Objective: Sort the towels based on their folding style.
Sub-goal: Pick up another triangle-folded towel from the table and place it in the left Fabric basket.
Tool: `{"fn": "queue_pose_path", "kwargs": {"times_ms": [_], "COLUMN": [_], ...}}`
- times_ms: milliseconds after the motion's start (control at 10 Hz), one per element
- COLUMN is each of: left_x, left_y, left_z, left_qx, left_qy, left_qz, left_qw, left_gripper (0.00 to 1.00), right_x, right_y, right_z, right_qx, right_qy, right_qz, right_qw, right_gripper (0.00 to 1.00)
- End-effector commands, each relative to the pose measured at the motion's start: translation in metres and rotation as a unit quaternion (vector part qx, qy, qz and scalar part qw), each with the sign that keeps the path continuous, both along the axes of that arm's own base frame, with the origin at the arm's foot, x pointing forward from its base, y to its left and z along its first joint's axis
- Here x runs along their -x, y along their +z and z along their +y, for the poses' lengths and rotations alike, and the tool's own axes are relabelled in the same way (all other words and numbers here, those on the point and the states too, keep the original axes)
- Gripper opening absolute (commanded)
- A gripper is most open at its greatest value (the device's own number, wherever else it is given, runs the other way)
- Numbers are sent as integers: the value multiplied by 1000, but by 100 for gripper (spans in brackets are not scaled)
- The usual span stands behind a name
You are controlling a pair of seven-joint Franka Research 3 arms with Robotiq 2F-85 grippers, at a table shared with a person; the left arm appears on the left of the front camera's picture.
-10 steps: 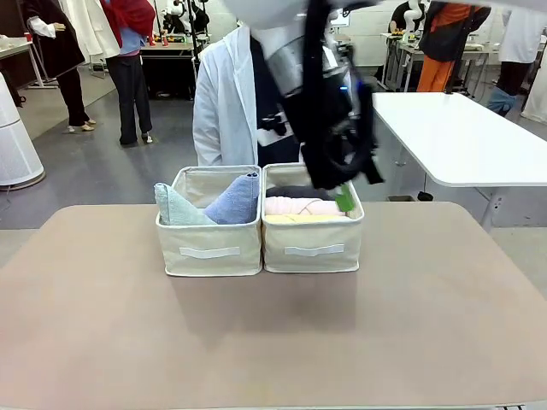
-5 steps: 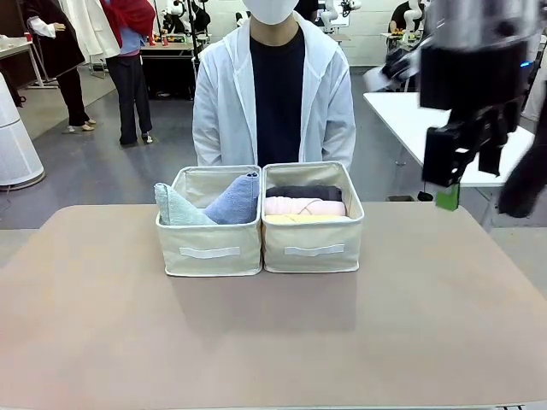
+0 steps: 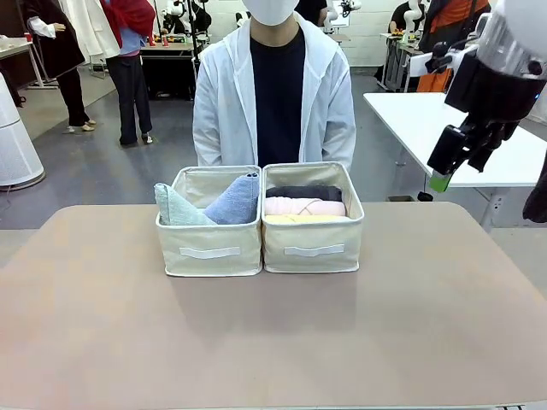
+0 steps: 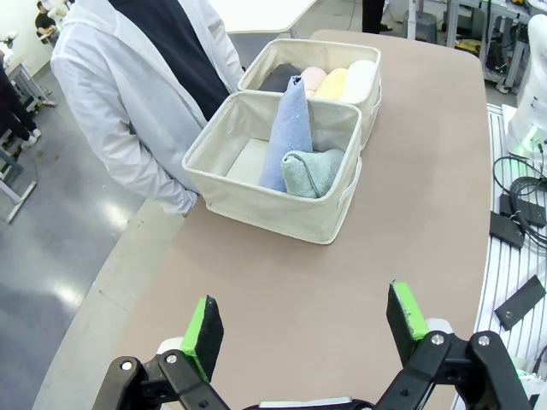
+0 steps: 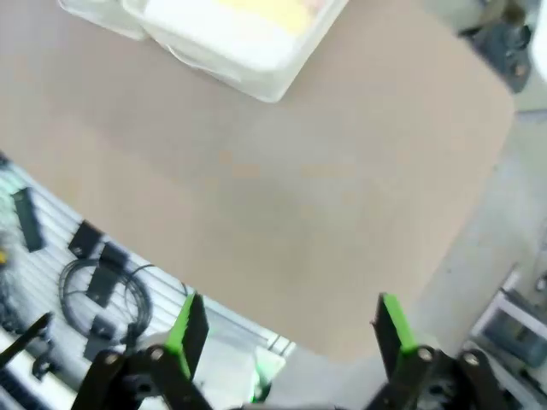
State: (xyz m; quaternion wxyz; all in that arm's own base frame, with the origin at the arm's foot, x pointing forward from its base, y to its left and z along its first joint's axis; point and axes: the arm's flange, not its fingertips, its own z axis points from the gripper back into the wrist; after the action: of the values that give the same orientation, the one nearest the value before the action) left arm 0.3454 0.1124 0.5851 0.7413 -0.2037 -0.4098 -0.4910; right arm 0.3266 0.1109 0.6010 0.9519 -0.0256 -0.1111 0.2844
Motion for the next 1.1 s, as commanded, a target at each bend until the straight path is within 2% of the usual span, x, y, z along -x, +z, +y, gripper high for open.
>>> {"fn": "queue_pose_path", "kwargs": {"times_ms": [0, 1000], "left_x": [1, 1], "left_y": [-1, -1], "left_z": [-1, -1], "left_qx": [2, 2], "left_qy": [-2, -2], "left_qz": [-2, -2], "left_qw": [1000, 1000], "left_gripper": [100, 100], "right_x": [27, 27], "right_y": [21, 21], "right_z": [8, 8], "right_qx": [14, 14], "right_qy": [-4, -4], "right_qz": [20, 20], "right_qw": [1000, 1000], "right_gripper": [100, 100]}}
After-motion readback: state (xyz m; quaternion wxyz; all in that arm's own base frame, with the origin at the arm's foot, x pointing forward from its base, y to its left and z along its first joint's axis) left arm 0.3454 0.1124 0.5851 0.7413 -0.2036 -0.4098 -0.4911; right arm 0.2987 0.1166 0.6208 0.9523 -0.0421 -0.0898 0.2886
